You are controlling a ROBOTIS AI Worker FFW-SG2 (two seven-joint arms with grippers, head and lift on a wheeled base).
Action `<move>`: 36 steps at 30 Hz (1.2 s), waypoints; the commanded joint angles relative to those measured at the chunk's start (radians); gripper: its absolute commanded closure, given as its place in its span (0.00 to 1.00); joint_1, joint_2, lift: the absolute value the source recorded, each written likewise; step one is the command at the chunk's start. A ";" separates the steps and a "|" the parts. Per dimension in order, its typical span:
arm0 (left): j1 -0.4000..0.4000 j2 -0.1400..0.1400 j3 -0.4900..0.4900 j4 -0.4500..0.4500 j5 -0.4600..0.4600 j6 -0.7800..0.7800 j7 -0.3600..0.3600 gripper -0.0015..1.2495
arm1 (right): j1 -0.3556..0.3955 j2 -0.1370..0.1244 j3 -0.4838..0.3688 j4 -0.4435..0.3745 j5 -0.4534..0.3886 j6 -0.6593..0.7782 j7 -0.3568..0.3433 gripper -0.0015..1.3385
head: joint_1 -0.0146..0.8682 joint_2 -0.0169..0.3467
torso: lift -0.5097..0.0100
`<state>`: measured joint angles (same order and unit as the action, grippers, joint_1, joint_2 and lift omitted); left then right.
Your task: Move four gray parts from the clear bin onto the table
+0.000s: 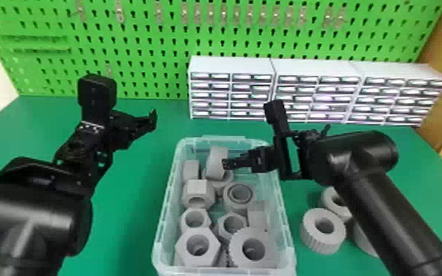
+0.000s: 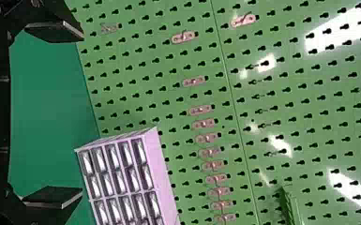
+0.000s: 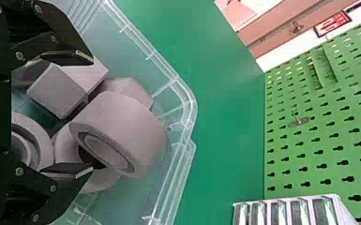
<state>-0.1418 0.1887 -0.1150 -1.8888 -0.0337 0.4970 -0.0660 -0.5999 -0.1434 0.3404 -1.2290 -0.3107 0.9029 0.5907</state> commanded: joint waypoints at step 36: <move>-0.007 0.005 -0.011 0.010 0.003 0.000 -0.006 0.10 | -0.090 0.021 0.152 0.243 -0.088 -0.147 0.000 0.34 | 0.79 0.12 | 0.89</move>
<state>-0.1489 0.1933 -0.1249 -1.8805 -0.0307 0.4970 -0.0720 -0.6770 -0.1255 0.4628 -0.9902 -0.4004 0.7671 0.5906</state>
